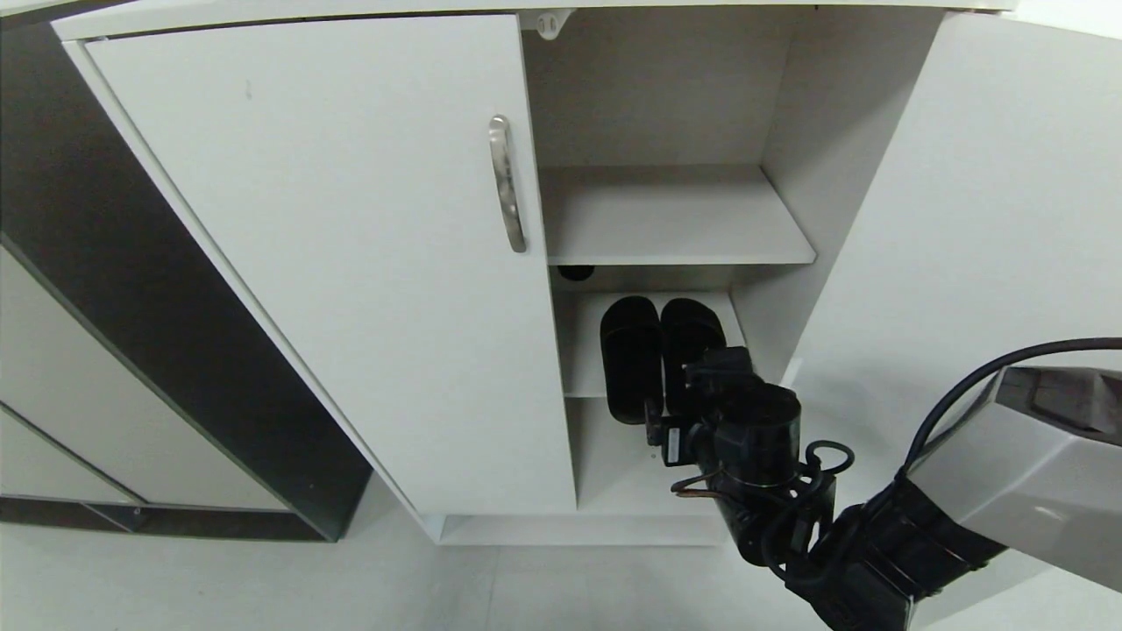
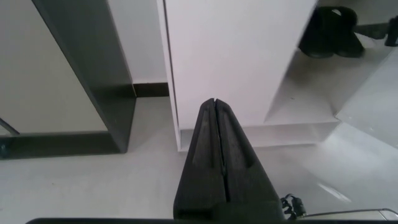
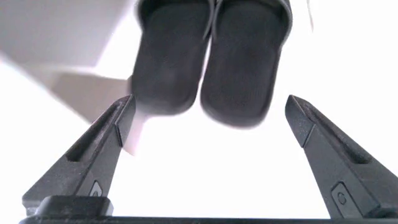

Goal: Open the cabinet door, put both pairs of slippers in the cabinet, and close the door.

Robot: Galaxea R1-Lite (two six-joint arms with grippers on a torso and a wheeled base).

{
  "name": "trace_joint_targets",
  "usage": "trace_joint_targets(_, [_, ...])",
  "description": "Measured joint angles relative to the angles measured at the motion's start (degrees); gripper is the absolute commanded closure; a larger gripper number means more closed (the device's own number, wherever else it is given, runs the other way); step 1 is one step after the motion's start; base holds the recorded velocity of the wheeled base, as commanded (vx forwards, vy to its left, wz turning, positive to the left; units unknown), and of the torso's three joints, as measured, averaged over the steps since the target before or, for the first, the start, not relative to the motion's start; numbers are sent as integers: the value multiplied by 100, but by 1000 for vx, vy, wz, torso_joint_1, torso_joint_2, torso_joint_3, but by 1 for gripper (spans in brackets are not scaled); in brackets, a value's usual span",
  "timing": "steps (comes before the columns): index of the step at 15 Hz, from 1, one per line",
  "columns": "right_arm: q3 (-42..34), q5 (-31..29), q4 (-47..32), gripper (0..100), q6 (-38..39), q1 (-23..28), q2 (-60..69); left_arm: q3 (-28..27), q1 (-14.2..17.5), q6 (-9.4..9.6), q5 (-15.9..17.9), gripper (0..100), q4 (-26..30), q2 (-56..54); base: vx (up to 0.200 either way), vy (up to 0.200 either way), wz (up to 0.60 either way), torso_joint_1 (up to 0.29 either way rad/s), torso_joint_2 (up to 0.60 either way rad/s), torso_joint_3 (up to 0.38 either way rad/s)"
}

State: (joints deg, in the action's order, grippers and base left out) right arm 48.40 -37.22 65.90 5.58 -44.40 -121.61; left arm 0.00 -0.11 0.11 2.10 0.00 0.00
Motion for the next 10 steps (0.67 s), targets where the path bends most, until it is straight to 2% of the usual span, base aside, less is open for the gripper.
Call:
trace_joint_targets(2, [-55, 2, 9, 0, 2, -15, 80, 0, 0, -1, 0, 100, 2, 0, -200, 0, 0, 5, 0, 2])
trace_joint_targets(10, [-80, 5, 72, 0, 5, -15, 254, 0, 4, -60, -117, 100, 2, 0, 0, 0, 0, 0, 0, 0])
